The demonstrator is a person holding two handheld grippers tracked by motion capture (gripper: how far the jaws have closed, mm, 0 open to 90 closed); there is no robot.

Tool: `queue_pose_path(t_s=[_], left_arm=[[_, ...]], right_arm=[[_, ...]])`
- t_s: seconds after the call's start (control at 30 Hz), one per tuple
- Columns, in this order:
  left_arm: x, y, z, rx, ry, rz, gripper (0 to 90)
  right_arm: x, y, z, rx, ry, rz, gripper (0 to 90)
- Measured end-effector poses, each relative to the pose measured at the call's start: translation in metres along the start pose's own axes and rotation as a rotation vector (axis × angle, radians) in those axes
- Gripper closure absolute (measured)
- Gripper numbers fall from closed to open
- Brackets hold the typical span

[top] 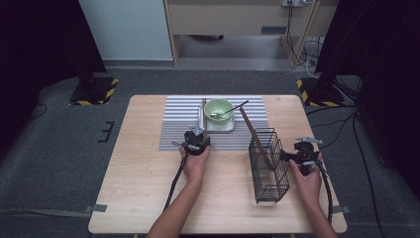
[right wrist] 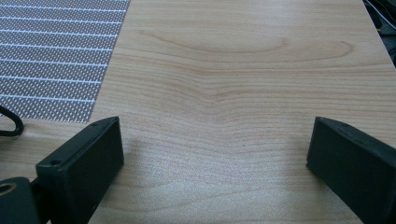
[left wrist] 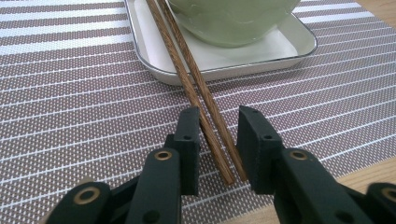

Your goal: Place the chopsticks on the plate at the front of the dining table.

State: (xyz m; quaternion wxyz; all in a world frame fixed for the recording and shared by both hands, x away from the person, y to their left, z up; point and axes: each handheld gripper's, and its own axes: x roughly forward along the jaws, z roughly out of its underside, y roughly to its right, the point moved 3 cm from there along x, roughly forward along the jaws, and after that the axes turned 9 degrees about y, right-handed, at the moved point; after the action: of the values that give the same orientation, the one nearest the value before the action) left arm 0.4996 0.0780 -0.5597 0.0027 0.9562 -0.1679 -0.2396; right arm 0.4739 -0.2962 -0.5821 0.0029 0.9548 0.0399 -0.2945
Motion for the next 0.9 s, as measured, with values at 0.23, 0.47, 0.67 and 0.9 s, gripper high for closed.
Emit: queue_pose_path(t_s=[0.23, 0.47, 0.67, 0.9], left_arm=[[-0.001, -0.0013, 0.0, -0.004, 0.005, 0.005, 73.2], [-0.0019, -0.002, -0.0001, 0.0, 0.007, 0.011, 74.1], [-0.003, -0.0032, 0.0, -0.003, 0.018, 0.007, 68.4], [-0.0093, -0.0059, -0.001, 0.003, 0.03, -0.007, 57.2]], right_arm=[[0.0, 0.0001, 0.0, -0.001, 0.0, 0.0, 3.9], [0.0, 0.0001, 0.0, -0.001, 0.0, 0.0, 3.9], [0.0, 0.0001, 0.0, -0.001, -0.001, 0.0, 3.9], [0.0, 0.0001, 0.0, -0.001, -0.001, 0.0, 3.8]])
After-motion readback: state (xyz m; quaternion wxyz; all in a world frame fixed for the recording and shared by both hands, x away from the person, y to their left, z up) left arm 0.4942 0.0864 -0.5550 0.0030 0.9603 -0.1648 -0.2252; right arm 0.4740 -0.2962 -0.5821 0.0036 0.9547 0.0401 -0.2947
